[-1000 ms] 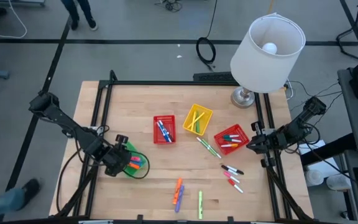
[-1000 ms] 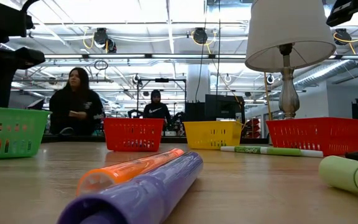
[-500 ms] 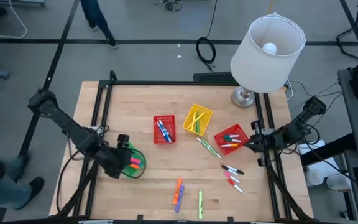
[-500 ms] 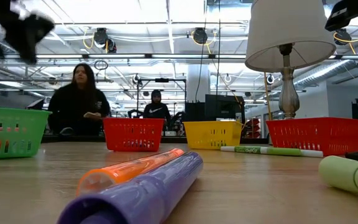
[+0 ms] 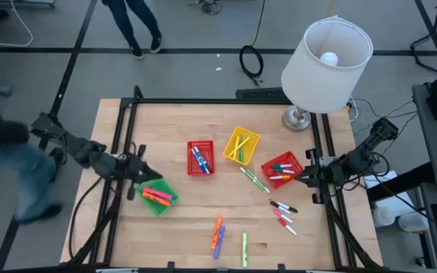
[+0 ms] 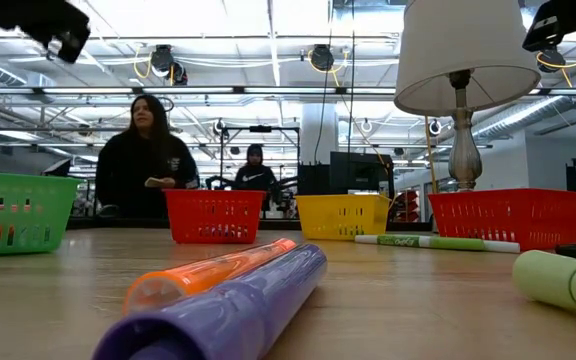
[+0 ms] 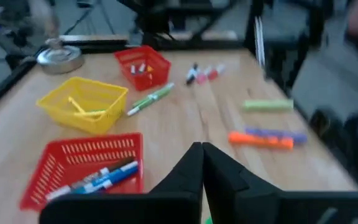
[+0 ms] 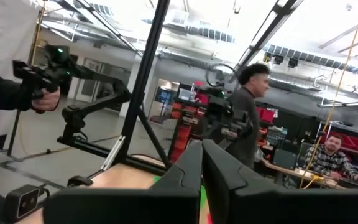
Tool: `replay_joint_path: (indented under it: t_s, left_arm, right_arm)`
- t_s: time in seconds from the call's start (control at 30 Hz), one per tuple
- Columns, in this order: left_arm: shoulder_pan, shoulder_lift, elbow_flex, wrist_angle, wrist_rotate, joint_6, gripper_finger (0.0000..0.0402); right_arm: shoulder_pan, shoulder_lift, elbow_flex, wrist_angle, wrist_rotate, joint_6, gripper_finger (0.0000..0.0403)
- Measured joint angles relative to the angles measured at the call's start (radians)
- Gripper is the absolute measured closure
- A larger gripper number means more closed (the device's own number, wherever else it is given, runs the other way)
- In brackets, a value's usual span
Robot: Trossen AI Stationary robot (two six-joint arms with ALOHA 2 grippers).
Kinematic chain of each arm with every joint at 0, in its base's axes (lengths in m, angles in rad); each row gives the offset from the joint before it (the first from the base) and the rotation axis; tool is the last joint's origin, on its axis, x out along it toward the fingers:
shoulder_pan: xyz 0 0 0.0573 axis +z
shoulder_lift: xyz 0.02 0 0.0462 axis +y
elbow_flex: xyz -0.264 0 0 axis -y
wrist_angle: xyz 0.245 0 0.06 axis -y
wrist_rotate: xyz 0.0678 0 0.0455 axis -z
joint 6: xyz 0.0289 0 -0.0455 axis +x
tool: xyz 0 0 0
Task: Pick & Place Markers
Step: Put the green marker pen into the left red bin
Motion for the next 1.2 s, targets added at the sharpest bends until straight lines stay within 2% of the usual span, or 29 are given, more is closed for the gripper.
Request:
replay_joint_path:
  t_s: [0.07,0.13,0.23,0.33,0.43,0.57,0.67,0.83,1.0,1.2]
  left_arm:
    - [0.026,-0.087,-0.087,0.104,0.003,-0.051,0.0397]
    - [0.041,-0.15,-0.168,0.281,-0.002,-0.081,0.0396]
    - [0.044,-0.187,-0.255,0.524,-0.004,-0.037,0.0392]
    - [0.034,-0.191,-0.306,0.564,-0.005,0.088,0.0398]
    - [0.034,-0.187,-0.369,0.607,-0.064,0.163,0.0394]
    - [0.034,-0.19,-0.483,0.856,-0.037,0.242,0.0398]
    - [0.036,-0.19,-0.492,0.828,-0.039,0.256,0.0394]
    - [0.04,-0.191,-0.491,0.758,-0.019,0.239,0.0397]
    - [0.042,-0.19,-0.491,0.64,-0.083,0.238,0.0398]
    - [0.07,-0.19,-0.491,0.582,-0.067,0.188,0.0398]
  right_arm:
    - [0.0,0.0,0.0,-0.018,-0.004,0.001,0.0403]
    - [0.0,0.0,0.0,-0.038,-0.005,0.016,0.0403]
    - [0.0,0.0,0.0,-0.053,-0.004,0.024,0.0403]
    - [0.0,0.0,0.0,-0.051,-0.004,0.026,0.0403]
    - [0.0,0.0,0.0,-0.041,-0.004,0.024,0.0403]
    - [0.0,0.0,0.0,-0.037,0.035,0.023,0.0403]
    - [-0.001,0.01,0.0,-0.063,0.078,0.05,0.0403]
    - [-0.008,0.049,0.0,-0.06,0.08,0.053,0.0403]
    - [-0.042,0.097,0.0,0.014,0.079,0.091,0.0403]
    - [-0.084,0.183,0.004,0.105,0.077,0.133,0.0403]
